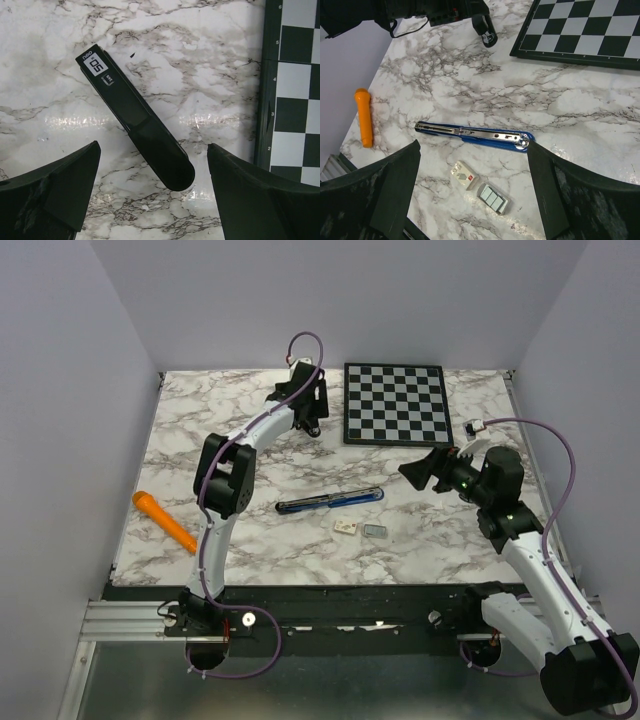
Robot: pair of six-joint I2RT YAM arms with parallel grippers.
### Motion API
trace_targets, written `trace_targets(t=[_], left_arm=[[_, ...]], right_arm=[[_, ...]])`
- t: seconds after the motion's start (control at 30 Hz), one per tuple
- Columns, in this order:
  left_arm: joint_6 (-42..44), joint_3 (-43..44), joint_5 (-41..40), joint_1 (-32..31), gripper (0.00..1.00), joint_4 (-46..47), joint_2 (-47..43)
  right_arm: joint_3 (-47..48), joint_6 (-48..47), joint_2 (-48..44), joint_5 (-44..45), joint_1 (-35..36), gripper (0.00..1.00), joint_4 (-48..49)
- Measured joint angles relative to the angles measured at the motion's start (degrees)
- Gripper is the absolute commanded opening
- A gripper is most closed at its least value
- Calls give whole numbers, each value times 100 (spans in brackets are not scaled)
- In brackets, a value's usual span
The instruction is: Load the staples into the stapler
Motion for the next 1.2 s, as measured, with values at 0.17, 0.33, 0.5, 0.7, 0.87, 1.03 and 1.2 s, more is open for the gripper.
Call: trace_targets(t=[0.17,0.33,0.5,0.7,0.87,1.03,1.2], left_arm=[[-195,13,15,50,77,-201,144],[-280,13,44,70,54,-282,168],[-297,-94,85,96,32,-254,127],[-166,-839,114,181,13,-127,-358],[-98,-2004,81,221,9,-103,-1180],[-114,-3550,-2,243,9,-92,-2358],[-365,-4881,-13,243,13,2,-3453]], right_arm=[[-22,0,0,4,0,95,0],[-59,0,-9,17,0,95,-2],[-90,2,-39,20,0,95,-4],[-92,2,-111,17,0,95,-7],[-120,7,-184,17,0,95,-4],[-155,7,-223,15,42,95,-4],[-190,13,-251,13,118,95,-4]])
